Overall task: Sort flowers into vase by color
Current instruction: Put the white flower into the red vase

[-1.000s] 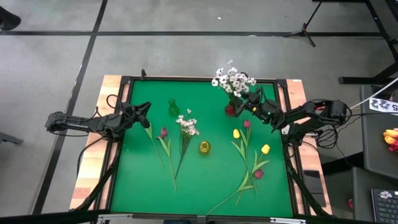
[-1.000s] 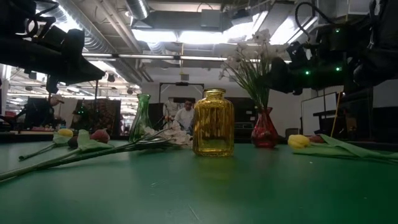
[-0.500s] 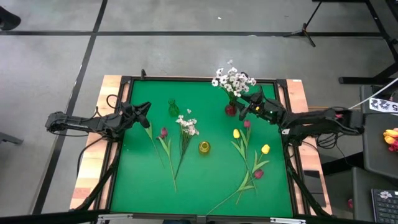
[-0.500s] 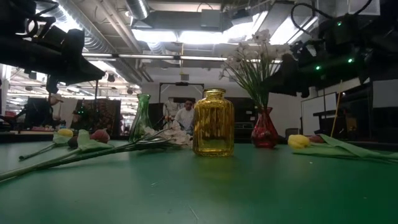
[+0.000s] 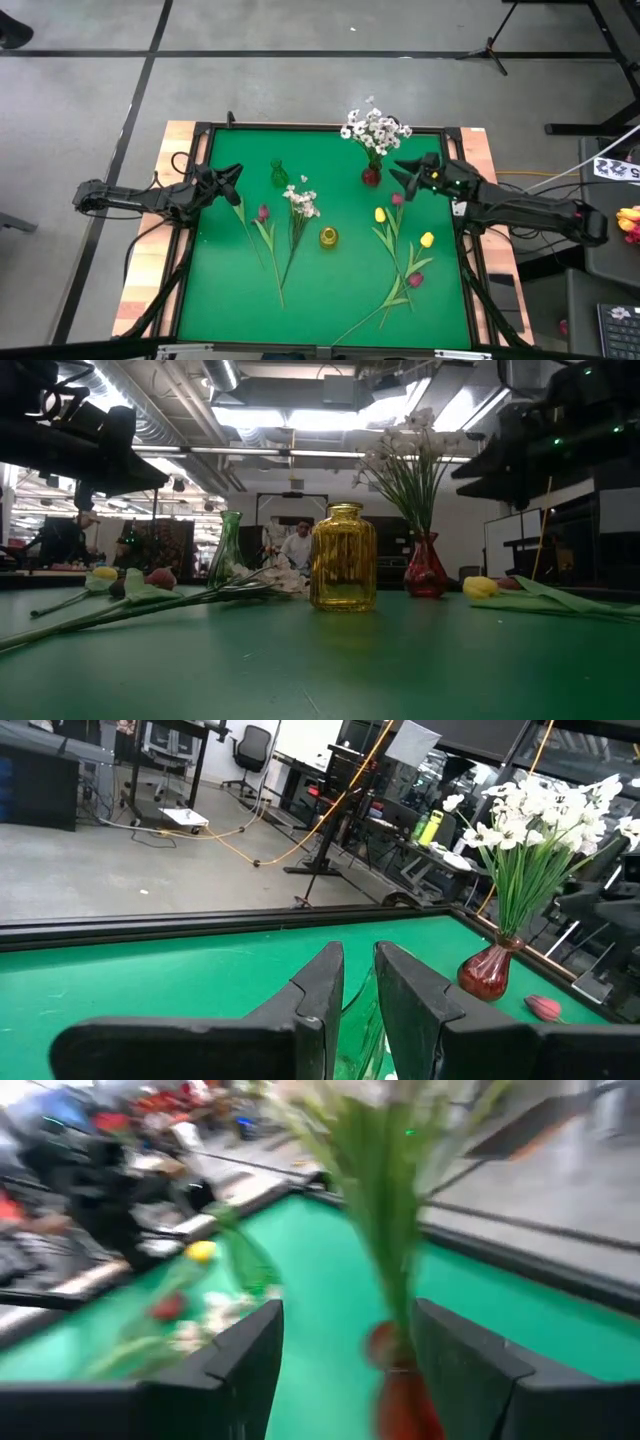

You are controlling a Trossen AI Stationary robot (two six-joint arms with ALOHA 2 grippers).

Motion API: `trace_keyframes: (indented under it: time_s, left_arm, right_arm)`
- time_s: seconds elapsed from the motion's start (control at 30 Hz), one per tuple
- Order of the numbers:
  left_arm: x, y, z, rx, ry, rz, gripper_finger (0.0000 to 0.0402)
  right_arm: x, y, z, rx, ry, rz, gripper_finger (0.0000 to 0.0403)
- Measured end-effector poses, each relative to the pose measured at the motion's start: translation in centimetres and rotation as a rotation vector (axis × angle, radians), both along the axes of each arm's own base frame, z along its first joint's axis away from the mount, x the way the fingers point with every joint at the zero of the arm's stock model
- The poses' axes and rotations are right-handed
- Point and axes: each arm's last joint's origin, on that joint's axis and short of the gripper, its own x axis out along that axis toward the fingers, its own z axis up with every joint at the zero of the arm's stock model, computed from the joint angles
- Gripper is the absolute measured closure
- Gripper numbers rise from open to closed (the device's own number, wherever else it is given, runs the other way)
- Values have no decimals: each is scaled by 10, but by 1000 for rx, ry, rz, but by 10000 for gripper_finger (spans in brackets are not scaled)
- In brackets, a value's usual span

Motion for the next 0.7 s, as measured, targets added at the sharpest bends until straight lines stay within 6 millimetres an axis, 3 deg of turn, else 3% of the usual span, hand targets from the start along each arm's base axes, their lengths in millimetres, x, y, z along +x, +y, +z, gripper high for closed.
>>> trace_keyframes:
  time_s: [0.37,0.6,0.7]
  left_arm:
    - [1,-1,0,-16,-17,-31,341]
    - [7,-8,1,-83,-59,-346,341]
    - [8,-10,1,-148,-80,-405,341]
  right_arm:
    - [16,36,2,71,-66,206,184]
    - [18,48,0,46,-48,188,185]
    - [18,48,-1,47,-32,180,185]
